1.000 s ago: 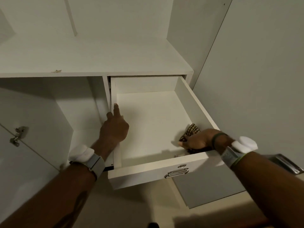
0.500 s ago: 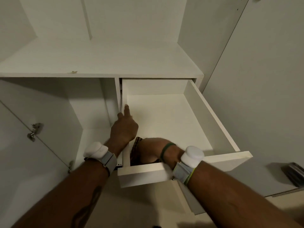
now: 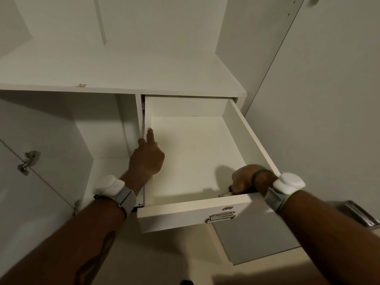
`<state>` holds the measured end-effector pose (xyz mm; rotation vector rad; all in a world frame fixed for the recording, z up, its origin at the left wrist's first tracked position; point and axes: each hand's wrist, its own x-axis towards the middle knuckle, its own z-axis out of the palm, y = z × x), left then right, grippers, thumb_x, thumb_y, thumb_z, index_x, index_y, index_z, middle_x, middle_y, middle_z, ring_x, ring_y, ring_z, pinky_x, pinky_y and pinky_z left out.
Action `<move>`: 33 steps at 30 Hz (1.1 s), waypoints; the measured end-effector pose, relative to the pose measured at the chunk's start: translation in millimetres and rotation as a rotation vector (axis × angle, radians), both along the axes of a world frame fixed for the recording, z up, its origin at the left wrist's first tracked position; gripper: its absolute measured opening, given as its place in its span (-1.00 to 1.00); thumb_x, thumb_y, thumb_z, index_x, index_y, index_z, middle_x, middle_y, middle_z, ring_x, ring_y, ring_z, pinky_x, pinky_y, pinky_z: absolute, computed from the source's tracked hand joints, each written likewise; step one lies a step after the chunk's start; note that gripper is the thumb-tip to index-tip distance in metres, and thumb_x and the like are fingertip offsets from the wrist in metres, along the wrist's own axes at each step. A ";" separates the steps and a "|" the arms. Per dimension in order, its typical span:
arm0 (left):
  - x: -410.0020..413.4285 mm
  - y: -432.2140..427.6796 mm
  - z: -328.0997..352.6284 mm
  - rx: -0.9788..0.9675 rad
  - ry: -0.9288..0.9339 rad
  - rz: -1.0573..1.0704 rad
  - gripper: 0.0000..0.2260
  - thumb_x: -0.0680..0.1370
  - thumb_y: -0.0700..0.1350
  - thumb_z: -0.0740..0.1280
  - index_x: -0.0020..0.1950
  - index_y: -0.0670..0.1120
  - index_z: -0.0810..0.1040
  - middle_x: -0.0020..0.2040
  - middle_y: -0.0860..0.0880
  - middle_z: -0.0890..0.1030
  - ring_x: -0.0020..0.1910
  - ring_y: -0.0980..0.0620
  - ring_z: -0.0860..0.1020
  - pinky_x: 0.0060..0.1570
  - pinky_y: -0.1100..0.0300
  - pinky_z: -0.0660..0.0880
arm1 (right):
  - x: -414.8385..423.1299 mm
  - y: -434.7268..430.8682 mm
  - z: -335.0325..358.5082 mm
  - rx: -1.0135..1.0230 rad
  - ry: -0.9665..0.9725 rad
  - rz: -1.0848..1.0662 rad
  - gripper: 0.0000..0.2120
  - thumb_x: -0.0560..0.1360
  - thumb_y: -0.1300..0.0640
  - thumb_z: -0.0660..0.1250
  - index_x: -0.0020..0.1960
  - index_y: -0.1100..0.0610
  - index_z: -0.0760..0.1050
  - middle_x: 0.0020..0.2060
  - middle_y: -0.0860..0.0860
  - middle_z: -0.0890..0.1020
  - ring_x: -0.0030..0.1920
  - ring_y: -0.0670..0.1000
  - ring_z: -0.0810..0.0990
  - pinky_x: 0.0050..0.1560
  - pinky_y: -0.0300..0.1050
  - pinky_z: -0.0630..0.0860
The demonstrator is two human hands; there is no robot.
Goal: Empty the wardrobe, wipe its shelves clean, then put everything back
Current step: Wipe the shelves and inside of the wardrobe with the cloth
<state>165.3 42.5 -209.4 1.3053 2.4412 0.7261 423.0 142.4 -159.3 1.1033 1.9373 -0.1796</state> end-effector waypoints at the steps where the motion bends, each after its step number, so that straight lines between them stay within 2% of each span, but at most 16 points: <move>1: -0.8 0.7 -1.0 -0.006 0.034 -0.008 -0.44 0.68 -0.17 0.07 0.65 -0.13 -0.06 0.48 -0.23 0.30 0.21 -0.29 0.50 0.08 -0.14 0.51 | -5.6 -3.5 -6.8 -0.030 -0.011 0.013 -0.64 0.60 0.06 0.31 0.32 0.23 0.55 0.28 0.14 0.59 0.24 0.16 0.57 0.13 -0.10 0.45; 4: -0.5 1.4 0.3 -0.020 -0.007 0.001 -0.42 0.67 -0.15 0.08 0.65 -0.06 -0.09 0.43 -0.25 0.34 0.20 -0.30 0.52 0.09 -0.12 0.50 | -24.0 -13.4 -22.2 -0.022 0.047 -0.012 -0.68 0.65 0.19 0.21 0.33 0.29 0.53 0.33 0.19 0.56 0.32 0.19 0.53 0.28 0.00 0.43; 6: -0.7 2.7 0.1 0.002 0.008 0.025 -0.43 0.68 -0.13 0.07 0.65 -0.05 -0.09 0.40 -0.27 0.36 0.16 -0.32 0.53 0.08 -0.11 0.47 | -37.8 -12.9 -18.1 -0.054 0.096 -0.048 -0.71 0.61 0.19 0.28 0.28 0.28 0.57 0.27 0.20 0.60 0.28 0.20 0.56 0.19 0.00 0.47; 7: -1.8 3.9 -2.2 0.001 0.031 0.022 -0.45 0.69 -0.11 0.05 0.65 -0.05 -0.09 0.39 -0.29 0.36 0.15 -0.33 0.53 0.08 -0.11 0.47 | -47.4 -13.4 -12.8 -0.097 0.151 -0.055 -0.73 0.58 0.19 0.34 0.23 0.27 0.60 0.18 0.21 0.63 0.21 0.20 0.60 0.13 -0.01 0.49; 9: -1.0 5.5 -2.7 -0.010 0.014 0.014 -0.45 0.69 -0.11 0.04 0.65 -0.05 -0.10 0.40 -0.30 0.34 0.17 -0.36 0.52 0.12 -0.13 0.46 | -79.1 -21.0 -7.7 -0.240 0.225 -0.033 -0.83 0.49 0.19 0.42 0.03 0.25 0.67 -0.11 0.18 0.67 -0.08 0.17 0.65 -0.05 0.01 0.55; 10: -0.7 5.2 -2.7 -0.016 -0.006 0.013 -0.45 0.69 -0.11 0.03 0.65 -0.04 -0.10 0.42 -0.30 0.32 0.19 -0.36 0.50 0.13 -0.14 0.45 | -98.9 -30.0 -7.4 -0.317 0.241 -0.003 -0.86 0.47 0.17 0.43 -0.05 0.23 0.67 -0.19 0.15 0.65 -0.19 0.14 0.63 -0.16 0.00 0.58; 12: -0.7 3.4 -1.2 -0.014 -0.024 0.008 -0.45 0.69 -0.10 0.02 0.65 -0.03 -0.10 0.43 -0.30 0.31 0.21 -0.35 0.49 0.15 -0.13 0.44 | -134.7 -55.2 -14.8 -0.381 0.316 0.065 -0.78 0.51 0.07 0.38 -0.03 0.22 0.65 -0.16 0.11 0.66 -0.21 0.11 0.63 -0.22 -0.03 0.62; 14: -4.0 2.8 0.0 0.004 -0.038 0.002 -0.47 0.70 -0.08 0.01 0.65 -0.01 -0.09 0.43 -0.29 0.32 0.22 -0.32 0.49 0.17 -0.12 0.44 | -156.2 -73.6 -24.0 -0.324 0.436 0.105 -0.71 0.52 0.00 0.34 0.02 0.22 0.65 -0.13 0.10 0.65 -0.17 0.11 0.63 -0.15 -0.01 0.63; 16: -7.6 4.0 -0.4 0.018 -0.058 0.006 -0.47 0.69 -0.08 0.01 0.65 0.00 -0.08 0.41 -0.29 0.33 0.22 -0.32 0.49 0.19 -0.14 0.43 | -155.7 -74.1 -28.2 -0.362 0.471 -0.009 -0.72 0.47 0.00 0.36 -0.06 0.22 0.65 -0.17 0.12 0.67 -0.21 0.12 0.65 -0.11 0.02 0.67; 18: -7.4 4.1 -2.5 0.022 -0.066 0.008 -0.46 0.68 -0.08 0.03 0.64 -0.01 -0.07 0.40 -0.29 0.34 0.21 -0.34 0.49 0.20 -0.16 0.44 | -139.5 -67.3 -21.1 -0.485 0.469 -0.074 -0.78 0.47 0.03 0.36 -0.16 0.19 0.61 -0.26 0.11 0.63 -0.27 0.10 0.58 -0.16 -0.06 0.61; 20: -5.4 2.8 -3.7 0.028 -0.085 0.019 -0.46 0.67 -0.07 0.04 0.64 0.01 -0.05 0.39 -0.27 0.35 0.21 -0.34 0.48 0.21 -0.17 0.44 | -117.3 -58.6 -4.9 -0.575 0.543 -0.126 -0.79 0.45 0.04 0.36 -0.10 0.19 0.61 -0.25 0.09 0.61 -0.29 0.05 0.55 -0.24 -0.15 0.53; 22: -5.2 3.5 -4.3 0.038 -0.097 0.032 -0.47 0.67 -0.06 0.04 0.64 0.03 -0.03 0.39 -0.26 0.35 0.23 -0.33 0.48 0.22 -0.17 0.43 | -96.6 -49.3 16.5 -0.637 0.664 -0.221 -0.68 0.36 0.04 0.36 -0.02 0.27 0.60 -0.23 0.13 0.60 -0.31 0.06 0.54 -0.29 -0.16 0.48; 24: -7.3 5.5 -4.0 0.036 -0.100 0.035 -0.46 0.67 -0.05 0.05 0.64 0.03 -0.04 0.40 -0.26 0.35 0.24 -0.33 0.47 0.21 -0.16 0.44 | -85.0 -37.6 33.3 -0.590 0.735 -0.220 -0.59 0.30 0.01 0.38 -0.06 0.34 0.57 -0.23 0.15 0.61 -0.29 0.06 0.57 -0.25 -0.13 0.50; 28: -3.3 5.3 -4.3 0.023 -0.094 0.013 -0.44 0.67 -0.07 0.05 0.65 0.02 -0.06 0.40 -0.25 0.33 0.24 -0.32 0.47 0.19 -0.13 0.43 | -74.5 -48.8 33.9 -0.532 0.666 -0.198 -0.84 0.44 0.09 0.41 -0.17 0.19 0.63 -0.32 0.01 0.65 -0.31 0.00 0.59 -0.26 -0.20 0.49; 31: -3.9 4.9 -4.9 0.035 -0.093 0.040 -0.46 0.68 -0.05 0.04 0.64 0.04 -0.05 0.40 -0.23 0.34 0.24 -0.31 0.48 0.21 -0.15 0.43 | -75.2 -69.2 16.5 -0.601 0.655 -0.260 -0.76 0.50 0.02 0.38 -0.01 0.19 0.63 -0.20 0.04 0.66 -0.24 0.02 0.58 -0.20 -0.13 0.53; 33: -4.6 4.9 -4.6 0.038 -0.097 0.037 -0.46 0.67 -0.06 0.05 0.64 0.03 -0.05 0.40 -0.24 0.34 0.23 -0.31 0.49 0.19 -0.15 0.45 | -81.3 -77.9 11.3 -0.566 0.595 -0.211 -0.68 0.57 -0.08 0.31 0.16 0.14 0.61 0.01 0.03 0.69 -0.07 0.01 0.63 0.03 -0.11 0.57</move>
